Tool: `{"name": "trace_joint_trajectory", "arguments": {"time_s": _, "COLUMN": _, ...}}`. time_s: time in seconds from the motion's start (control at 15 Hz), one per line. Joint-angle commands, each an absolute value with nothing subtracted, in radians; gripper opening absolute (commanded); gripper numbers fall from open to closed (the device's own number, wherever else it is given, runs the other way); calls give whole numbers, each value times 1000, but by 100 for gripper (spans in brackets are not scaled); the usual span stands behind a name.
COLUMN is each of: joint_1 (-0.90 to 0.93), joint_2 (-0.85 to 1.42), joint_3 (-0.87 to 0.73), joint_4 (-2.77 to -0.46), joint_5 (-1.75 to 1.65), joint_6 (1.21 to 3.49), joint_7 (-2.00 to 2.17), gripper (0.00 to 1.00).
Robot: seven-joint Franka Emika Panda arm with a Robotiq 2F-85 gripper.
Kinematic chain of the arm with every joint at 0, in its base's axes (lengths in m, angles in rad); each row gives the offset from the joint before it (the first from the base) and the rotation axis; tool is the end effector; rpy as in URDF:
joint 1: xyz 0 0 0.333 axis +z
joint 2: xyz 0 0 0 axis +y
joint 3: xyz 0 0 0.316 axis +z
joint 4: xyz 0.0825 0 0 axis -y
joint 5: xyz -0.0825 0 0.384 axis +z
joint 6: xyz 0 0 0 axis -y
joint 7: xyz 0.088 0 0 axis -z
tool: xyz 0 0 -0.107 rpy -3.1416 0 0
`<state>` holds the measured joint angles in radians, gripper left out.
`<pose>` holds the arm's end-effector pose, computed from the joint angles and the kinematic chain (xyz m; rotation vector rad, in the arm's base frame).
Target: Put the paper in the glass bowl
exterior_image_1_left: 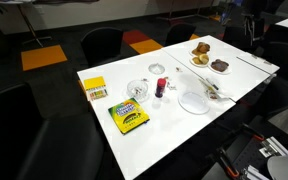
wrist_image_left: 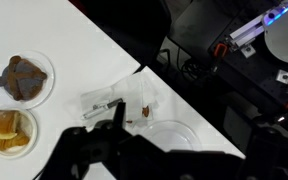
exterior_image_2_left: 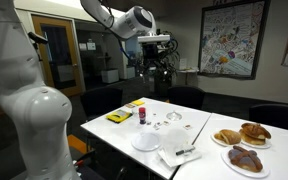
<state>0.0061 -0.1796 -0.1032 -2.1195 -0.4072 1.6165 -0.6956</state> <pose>0.4590 -0.0875 0.4743 2.6755 0.9604 -0.6404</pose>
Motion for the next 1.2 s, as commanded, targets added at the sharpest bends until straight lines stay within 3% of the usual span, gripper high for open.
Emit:
{"name": "trace_joint_trajectory", "arguments": {"time_s": 0.0, "joint_1": -4, "joint_2": -179, "joint_3": -93, "joint_4": -2118, "joint_5": -406, "joint_6": 1616, "joint_7": -698, "gripper": 100}}
{"name": "trace_joint_trajectory", "arguments": {"time_s": 0.13, "joint_1": -4, "joint_2": -179, "joint_3": -93, "joint_4": -2118, "joint_5": -406, "joint_6": 1616, "joint_7": -699, "gripper": 100}}
{"name": "trace_joint_trajectory", "arguments": {"time_s": 0.73, "joint_1": 42, "joint_2": -196, "joint_3": -7, "joint_4": -2371, "joint_5": -351, "joint_6": 2169, "joint_7": -254, "gripper": 100}}
{"name": "trace_joint_trajectory", "arguments": {"time_s": 0.93, "joint_1": 44, "joint_2": -187, "joint_3": -26, "joint_4": -2460, "joint_5": -267, "joint_6": 2345, "joint_7": -321, "gripper": 100}}
{"name": "trace_joint_trajectory", "arguments": {"time_s": 1.13, "joint_1": 35, "joint_2": -171, "joint_3": -60, "joint_4": -2502, "joint_5": -197, "joint_6": 2383, "joint_7": -459, "gripper": 100}}
